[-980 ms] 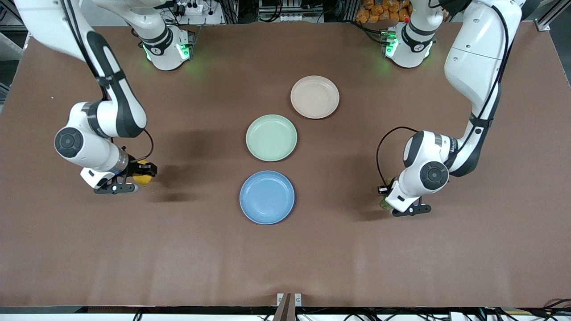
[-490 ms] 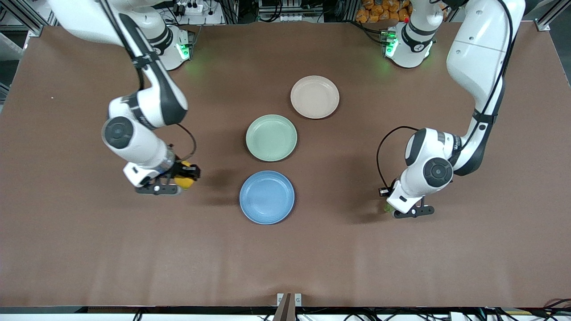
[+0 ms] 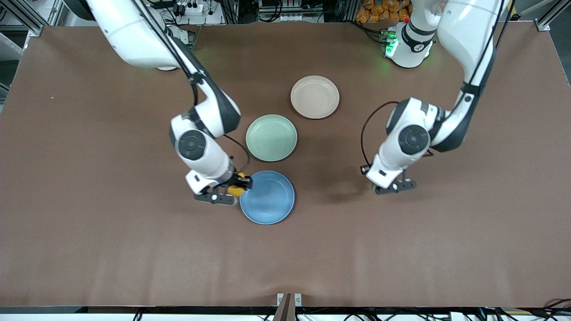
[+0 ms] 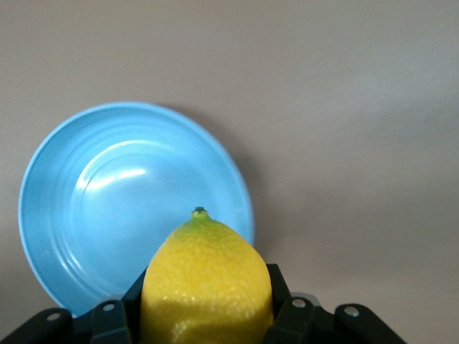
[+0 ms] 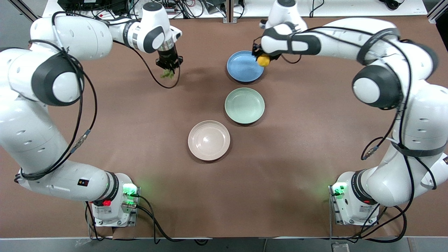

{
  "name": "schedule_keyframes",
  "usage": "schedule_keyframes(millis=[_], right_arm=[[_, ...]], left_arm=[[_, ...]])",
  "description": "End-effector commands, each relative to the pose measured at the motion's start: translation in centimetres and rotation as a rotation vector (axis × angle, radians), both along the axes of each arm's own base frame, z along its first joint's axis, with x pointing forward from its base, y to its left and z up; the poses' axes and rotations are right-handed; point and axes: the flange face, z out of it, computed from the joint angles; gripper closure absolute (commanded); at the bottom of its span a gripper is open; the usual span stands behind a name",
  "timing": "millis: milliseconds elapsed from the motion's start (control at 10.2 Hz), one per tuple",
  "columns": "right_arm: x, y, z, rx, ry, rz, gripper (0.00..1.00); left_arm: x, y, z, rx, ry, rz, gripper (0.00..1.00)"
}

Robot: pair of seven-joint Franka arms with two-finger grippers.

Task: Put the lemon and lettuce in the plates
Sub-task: 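Carry the lemon to the blue plate while the left gripper lifts lettuce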

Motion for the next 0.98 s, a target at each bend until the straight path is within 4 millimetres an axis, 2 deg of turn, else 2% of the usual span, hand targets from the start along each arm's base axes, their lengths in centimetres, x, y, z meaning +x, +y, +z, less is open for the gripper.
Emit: schedule_keyframes(millis=[0,196,392,686,882], right_arm=[[0.7,3.7,-1.7,0.019,-0.02,-0.047,0.77],[0.5,6.1,-4.0,0.024,-0.042,-0.03,0.77],[0.6,6.4,-5.5,0.019,-0.087,-0.005,0.77],[0.7,6.5,-7.7,0.02,-0.147,0.026,0.74],[0.7,6.5,-8.3,0.02,-0.147,0.028,0.72]], left_arm=[[-4.7,-3.4,0.3,0.06,0.063,0.038,1.0],[-8.4,-7.3,0.5,0.087,0.104,0.063,1.0],[-12.1,-11.0,0.3,0.122,0.155,0.078,1.0],[-18.3,-14.8,-0.9,0.157,0.202,0.098,1.0],[-21.8,-17.3,-2.2,0.173,0.244,0.106,1.0]])
